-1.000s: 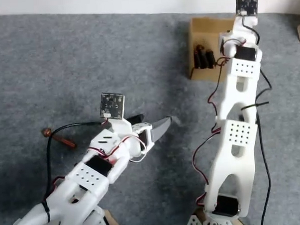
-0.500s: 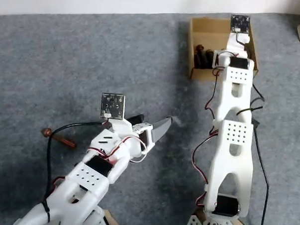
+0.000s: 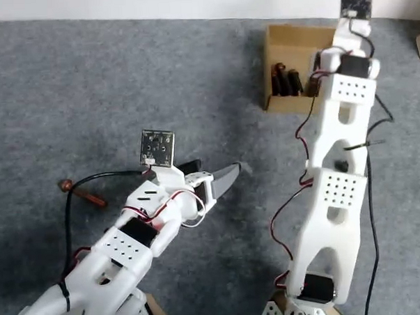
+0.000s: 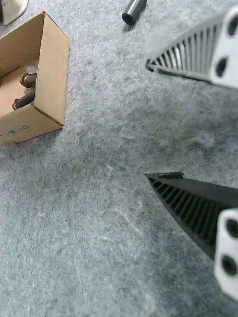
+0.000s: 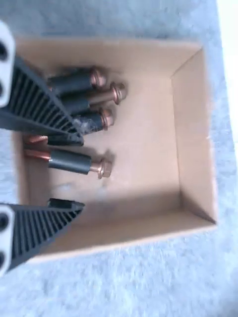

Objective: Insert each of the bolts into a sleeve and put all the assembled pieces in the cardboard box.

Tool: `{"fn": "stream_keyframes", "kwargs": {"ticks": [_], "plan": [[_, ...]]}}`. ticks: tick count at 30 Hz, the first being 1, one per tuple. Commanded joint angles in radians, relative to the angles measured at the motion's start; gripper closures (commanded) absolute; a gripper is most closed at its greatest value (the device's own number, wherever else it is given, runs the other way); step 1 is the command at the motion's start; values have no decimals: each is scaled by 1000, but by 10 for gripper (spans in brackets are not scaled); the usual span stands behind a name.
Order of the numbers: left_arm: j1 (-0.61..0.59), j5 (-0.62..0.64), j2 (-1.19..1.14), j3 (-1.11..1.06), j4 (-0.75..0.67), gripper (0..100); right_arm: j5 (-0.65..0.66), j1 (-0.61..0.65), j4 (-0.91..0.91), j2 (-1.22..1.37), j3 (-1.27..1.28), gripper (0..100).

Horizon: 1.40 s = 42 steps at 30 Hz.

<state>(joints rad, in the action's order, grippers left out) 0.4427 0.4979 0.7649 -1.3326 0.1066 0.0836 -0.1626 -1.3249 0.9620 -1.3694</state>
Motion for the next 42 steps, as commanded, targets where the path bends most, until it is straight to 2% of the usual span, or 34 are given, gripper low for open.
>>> {"fn": "stream_keyframes", "kwargs": {"ticks": [1,8,15,20,24,30,36,42], "plan": [[-12,-2,-2,54,-18,702,95,-13,-125,-148,-13,839],[-8,-2,-2,53,-18,702,414,-21,-432,-176,-18,839],[-12,-2,-2,53,-18,702,624,-151,-438,-176,-15,839],[-10,-2,-5,53,-18,702,658,-236,-441,-177,8,852],[-10,-2,-8,54,-18,702,660,-275,-441,-234,159,939],[-8,-2,-8,54,-18,702,721,-275,-440,-484,611,855],[-5,-2,-10,53,-18,702,902,-275,-435,-644,934,843],[-4,-2,-10,53,-18,702,1100,-300,-435,-647,957,843]]}}
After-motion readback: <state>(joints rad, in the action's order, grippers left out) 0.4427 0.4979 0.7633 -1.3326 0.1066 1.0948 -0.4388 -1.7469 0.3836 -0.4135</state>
